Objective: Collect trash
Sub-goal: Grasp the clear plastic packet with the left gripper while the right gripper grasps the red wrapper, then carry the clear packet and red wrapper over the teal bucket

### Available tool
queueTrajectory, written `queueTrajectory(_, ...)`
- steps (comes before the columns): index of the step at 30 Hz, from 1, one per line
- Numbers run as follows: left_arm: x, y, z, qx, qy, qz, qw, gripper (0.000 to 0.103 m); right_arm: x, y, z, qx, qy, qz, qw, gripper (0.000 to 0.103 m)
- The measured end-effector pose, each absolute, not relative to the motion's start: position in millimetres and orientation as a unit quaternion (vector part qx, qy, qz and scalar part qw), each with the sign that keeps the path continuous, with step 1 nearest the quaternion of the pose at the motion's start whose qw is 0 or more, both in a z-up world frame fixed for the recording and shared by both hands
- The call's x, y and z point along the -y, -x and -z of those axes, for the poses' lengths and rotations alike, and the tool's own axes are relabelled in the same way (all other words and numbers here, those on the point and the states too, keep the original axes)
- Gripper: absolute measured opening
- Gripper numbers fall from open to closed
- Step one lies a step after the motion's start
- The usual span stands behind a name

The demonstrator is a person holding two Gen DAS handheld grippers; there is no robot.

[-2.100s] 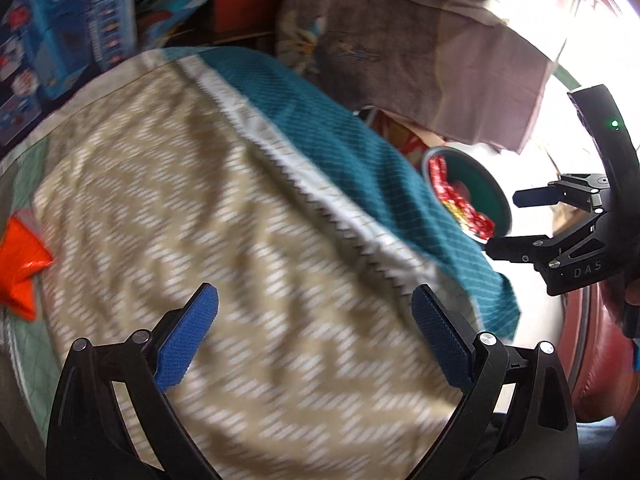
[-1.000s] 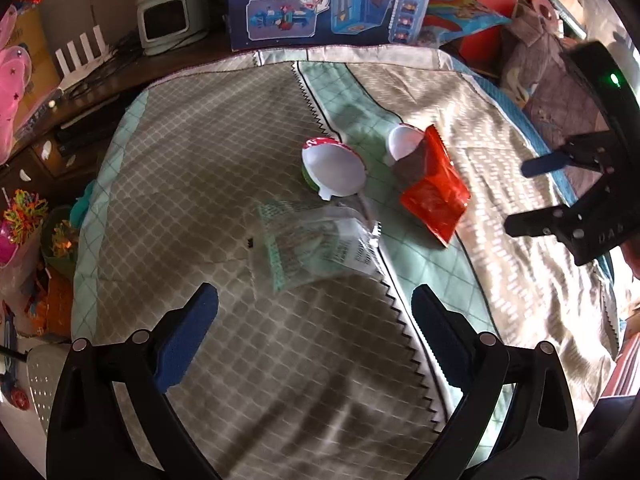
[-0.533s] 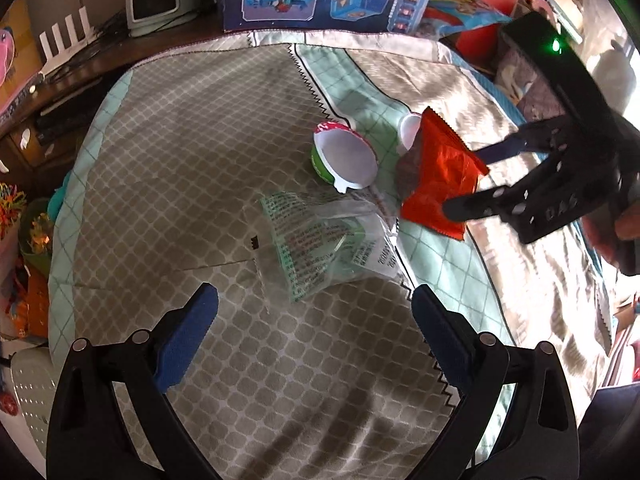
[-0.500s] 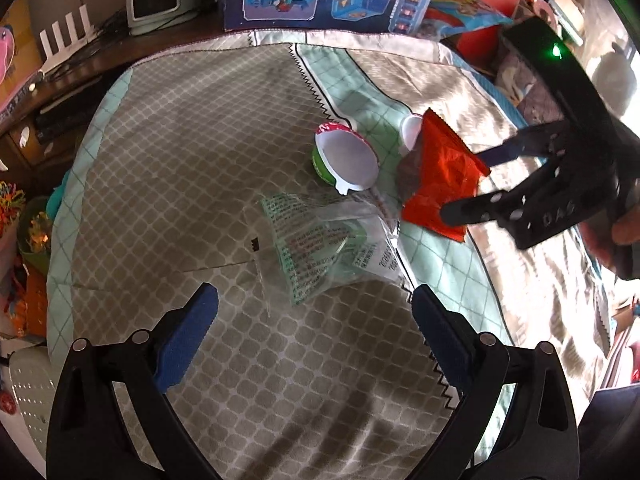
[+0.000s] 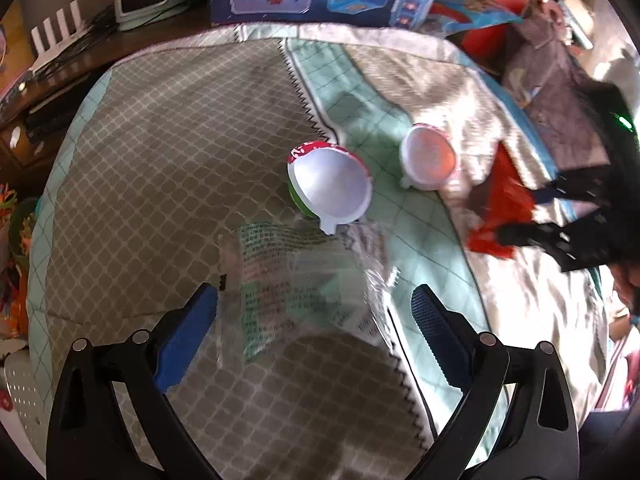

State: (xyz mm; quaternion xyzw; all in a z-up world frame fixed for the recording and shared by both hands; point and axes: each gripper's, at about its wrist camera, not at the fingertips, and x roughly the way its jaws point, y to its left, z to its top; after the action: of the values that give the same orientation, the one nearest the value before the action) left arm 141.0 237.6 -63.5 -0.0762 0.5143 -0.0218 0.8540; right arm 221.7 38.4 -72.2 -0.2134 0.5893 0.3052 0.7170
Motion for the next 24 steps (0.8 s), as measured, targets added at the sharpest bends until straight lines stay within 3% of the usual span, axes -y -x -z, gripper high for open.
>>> queueTrajectory(1,-237,-144,66,-0.517,0.080,0.018,0.852,0.097,-33,-221,72,-0.590,0.213,-0.303,0.717,0.056)
queueTrajectory(3,-236,-146,68,-0.518,0.081,0.011,0.851,0.086,-19,-220,73,-0.594,0.207,-0.300,0.717,0.056)
queueTrajectory(6,-230,-146,68,-0.517,0.078,0.005,0.852,0.080,-1,-215,72,-0.597,0.200,-0.295,0.719,0.056)
queueTrajectory(8,-224,-143,69,-0.520,0.075,0.005,0.851,0.068,7,-212,71,-0.597,0.197,-0.293,0.720,0.056)
queueTrajectory(16,-195,-115,64,-0.516,0.071,0.017,0.853,0.067,66,-194,60,-0.596,0.180,-0.290,0.727,0.056)
queueTrajectory(24,-119,-100,49,-0.510,0.035,0.082,0.856,0.067,154,-174,48,-0.597,0.138,-0.269,0.743,0.056)
